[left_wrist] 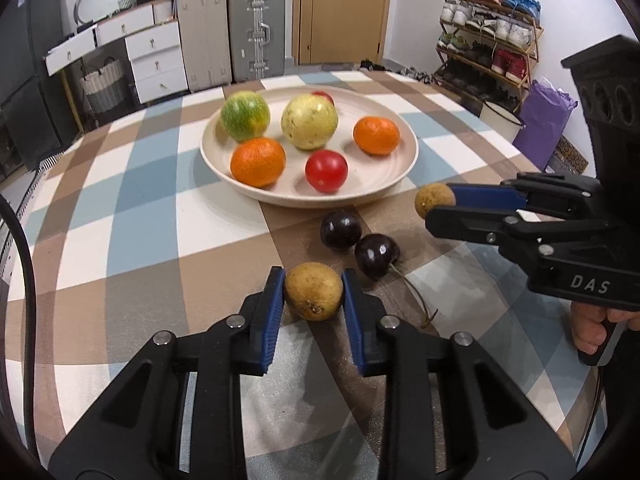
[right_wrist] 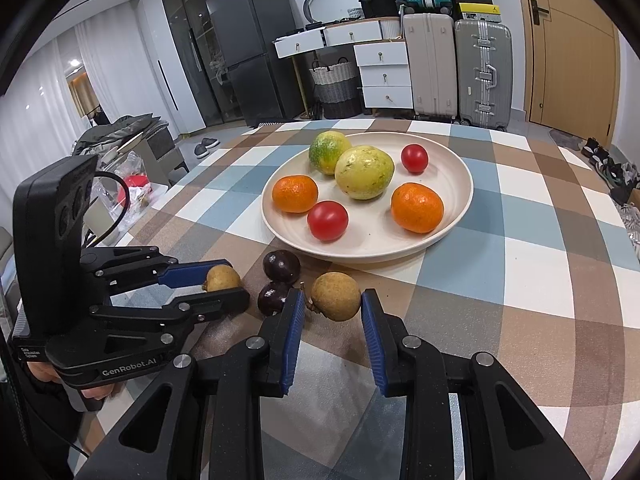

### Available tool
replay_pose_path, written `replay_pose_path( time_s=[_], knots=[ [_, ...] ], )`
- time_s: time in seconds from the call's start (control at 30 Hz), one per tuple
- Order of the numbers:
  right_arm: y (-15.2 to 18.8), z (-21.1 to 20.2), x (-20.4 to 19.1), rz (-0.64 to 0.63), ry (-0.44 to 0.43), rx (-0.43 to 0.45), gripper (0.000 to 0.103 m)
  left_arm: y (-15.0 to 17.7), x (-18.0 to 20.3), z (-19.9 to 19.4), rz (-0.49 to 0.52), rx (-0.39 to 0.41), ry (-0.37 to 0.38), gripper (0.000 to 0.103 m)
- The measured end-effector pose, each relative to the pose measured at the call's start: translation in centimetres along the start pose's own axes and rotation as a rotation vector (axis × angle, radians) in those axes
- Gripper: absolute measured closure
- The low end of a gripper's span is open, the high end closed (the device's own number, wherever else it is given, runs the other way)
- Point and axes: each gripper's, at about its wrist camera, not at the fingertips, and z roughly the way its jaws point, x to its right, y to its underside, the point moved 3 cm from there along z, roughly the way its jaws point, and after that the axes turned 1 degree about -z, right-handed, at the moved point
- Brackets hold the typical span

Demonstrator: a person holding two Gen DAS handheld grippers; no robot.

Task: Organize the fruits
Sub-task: 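Carry both tan fruits onto the white plate and open both tools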

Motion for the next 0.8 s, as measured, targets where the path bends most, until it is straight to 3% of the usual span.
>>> replay_pose_path(
  time_s=[0.6, 0.8],
  knots=[
    [-0.2, -0.8, 0.2, 0.001, 0.01, 0.038, 0.073, -1.6, -1.2, -4.8, -0.071, 0.214, -0.018, 0.077],
    [-0.5, -1.2, 0.5, 0.012, 0.011, 0.063, 0.073, -2.0, -1.1, -5.4, -0.073, 0.242, -0.027, 0.077]
  ],
)
